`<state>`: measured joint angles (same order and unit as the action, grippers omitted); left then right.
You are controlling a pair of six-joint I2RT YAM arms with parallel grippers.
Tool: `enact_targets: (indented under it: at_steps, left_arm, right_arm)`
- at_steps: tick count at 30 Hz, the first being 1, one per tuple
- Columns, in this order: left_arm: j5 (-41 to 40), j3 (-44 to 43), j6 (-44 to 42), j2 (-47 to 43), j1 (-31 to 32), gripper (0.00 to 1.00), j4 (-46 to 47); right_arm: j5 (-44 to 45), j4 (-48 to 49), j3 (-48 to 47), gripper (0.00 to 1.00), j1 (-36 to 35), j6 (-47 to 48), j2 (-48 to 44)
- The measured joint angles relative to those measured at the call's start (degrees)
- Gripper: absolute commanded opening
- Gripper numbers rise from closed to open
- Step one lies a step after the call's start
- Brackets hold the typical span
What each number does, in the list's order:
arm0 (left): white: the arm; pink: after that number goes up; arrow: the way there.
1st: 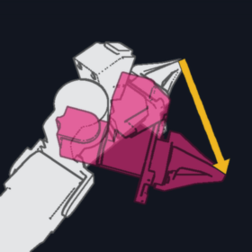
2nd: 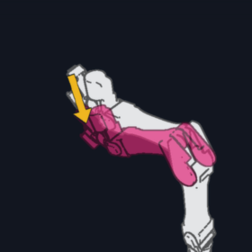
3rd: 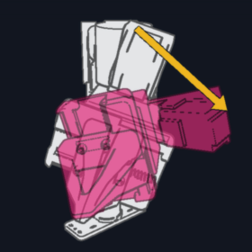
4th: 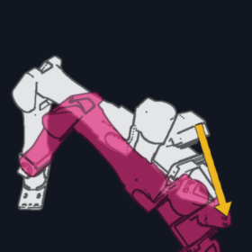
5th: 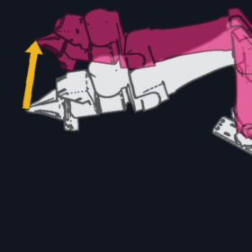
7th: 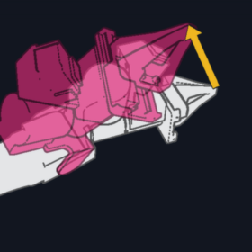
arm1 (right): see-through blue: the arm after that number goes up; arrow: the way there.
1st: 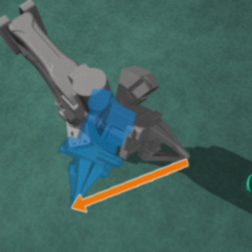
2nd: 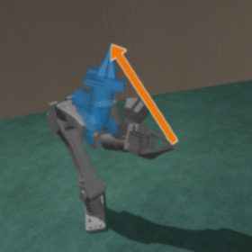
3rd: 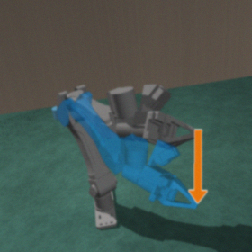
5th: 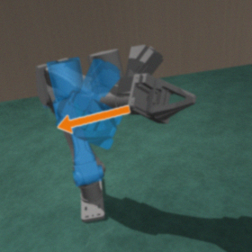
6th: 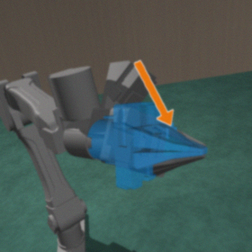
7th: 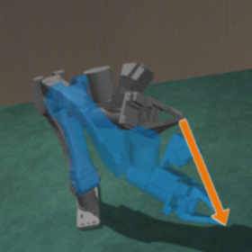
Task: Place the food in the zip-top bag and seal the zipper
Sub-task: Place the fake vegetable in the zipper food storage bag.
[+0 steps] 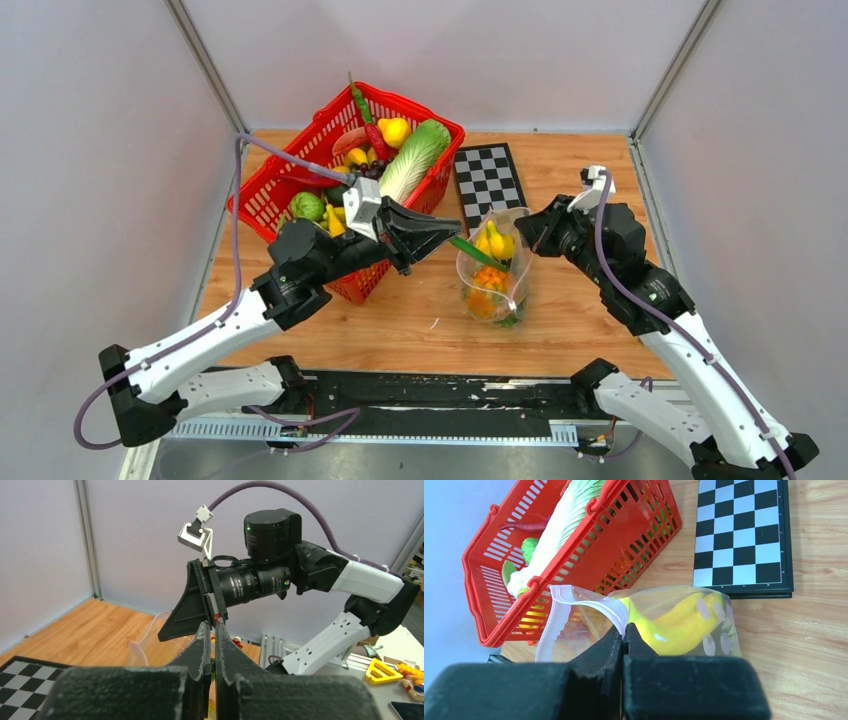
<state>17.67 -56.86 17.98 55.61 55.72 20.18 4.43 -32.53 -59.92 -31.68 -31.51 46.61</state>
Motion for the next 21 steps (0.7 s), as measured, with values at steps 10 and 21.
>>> enact_targets:
  at_steps: [10, 21]
  left_arm:
    - [-1.0, 6.0, 2.6, 7.5, 0.0, 0.0, 13.6]
    - [-1.6, 7.6, 6.0, 18.2, 0.1, 0.0, 26.6]
  right_arm:
    - [0.0, -0.2, 0.0, 0.0, 0.0, -0.1, -0.2]
    - [-0.2, -0.2, 0.0, 0.0, 0.0, -0.4, -0.4]
